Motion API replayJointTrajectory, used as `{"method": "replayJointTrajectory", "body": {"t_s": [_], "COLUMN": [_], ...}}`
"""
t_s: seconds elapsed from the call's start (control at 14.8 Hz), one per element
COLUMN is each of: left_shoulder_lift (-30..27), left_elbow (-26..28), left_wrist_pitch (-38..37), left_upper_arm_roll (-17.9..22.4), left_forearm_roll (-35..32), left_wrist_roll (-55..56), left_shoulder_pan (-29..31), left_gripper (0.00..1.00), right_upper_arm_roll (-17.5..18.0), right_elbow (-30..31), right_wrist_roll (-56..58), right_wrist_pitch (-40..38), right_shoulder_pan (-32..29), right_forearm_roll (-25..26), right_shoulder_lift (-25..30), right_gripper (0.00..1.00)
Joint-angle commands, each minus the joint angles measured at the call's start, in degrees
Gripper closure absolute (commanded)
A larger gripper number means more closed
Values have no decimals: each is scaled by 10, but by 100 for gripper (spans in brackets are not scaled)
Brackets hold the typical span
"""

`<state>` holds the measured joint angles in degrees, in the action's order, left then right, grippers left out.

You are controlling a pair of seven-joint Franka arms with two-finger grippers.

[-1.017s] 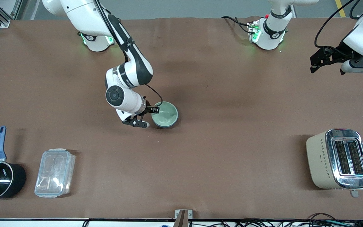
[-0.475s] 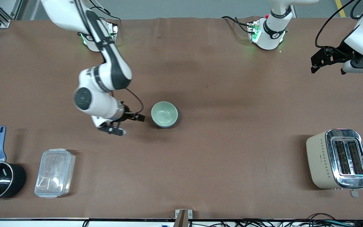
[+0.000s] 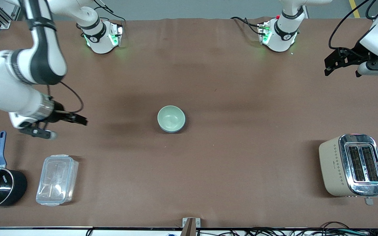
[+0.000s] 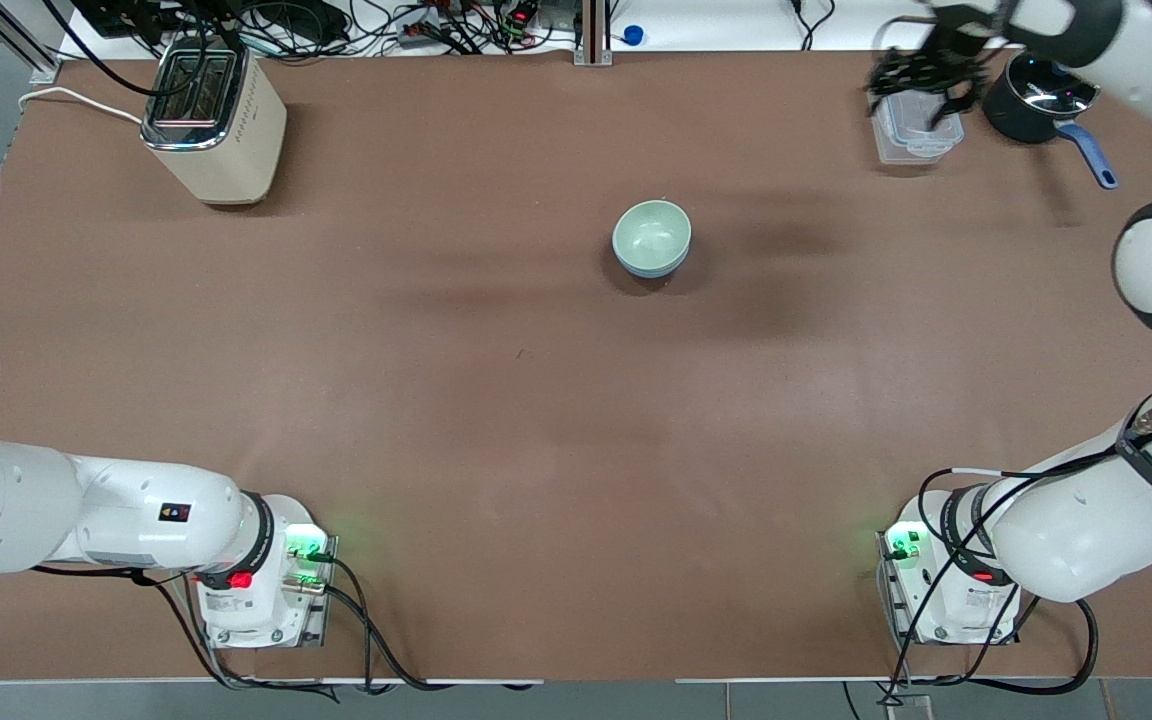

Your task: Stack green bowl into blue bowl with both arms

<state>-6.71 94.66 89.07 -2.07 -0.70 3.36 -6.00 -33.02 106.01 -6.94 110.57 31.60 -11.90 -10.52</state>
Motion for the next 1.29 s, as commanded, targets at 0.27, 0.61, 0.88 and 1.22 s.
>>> {"method": "replayJointTrajectory", "body": {"t_s": [0.27, 0.61, 0.88, 1.22], "left_shoulder_lift": [-7, -6, -8, -7], "left_elbow": [-8, -10, -10, -10], "left_wrist_pitch": [-10, -11, -11, -11], "left_upper_arm_roll": [0, 0, 0, -2], "left_forearm_roll": [-4, -4, -4, -4], "left_wrist_roll": [-6, -6, 0, 3], "left_shoulder_pan": [2, 2, 2, 1], "left_gripper": [0, 0, 0, 0], "right_upper_arm_roll": [-54, -52, -52, -48], "right_elbow": [23, -139, -215, -215], "right_wrist_roll": [146, 168, 166, 141], "right_wrist_pitch": [2, -119, -207, -288], "right_shoulder_pan": [-58, -71, -69, -67], "right_forearm_roll": [28, 77, 79, 98], "right_shoulder_lift": [37, 30, 32, 96], "right_gripper": [0, 0, 0, 0]}}
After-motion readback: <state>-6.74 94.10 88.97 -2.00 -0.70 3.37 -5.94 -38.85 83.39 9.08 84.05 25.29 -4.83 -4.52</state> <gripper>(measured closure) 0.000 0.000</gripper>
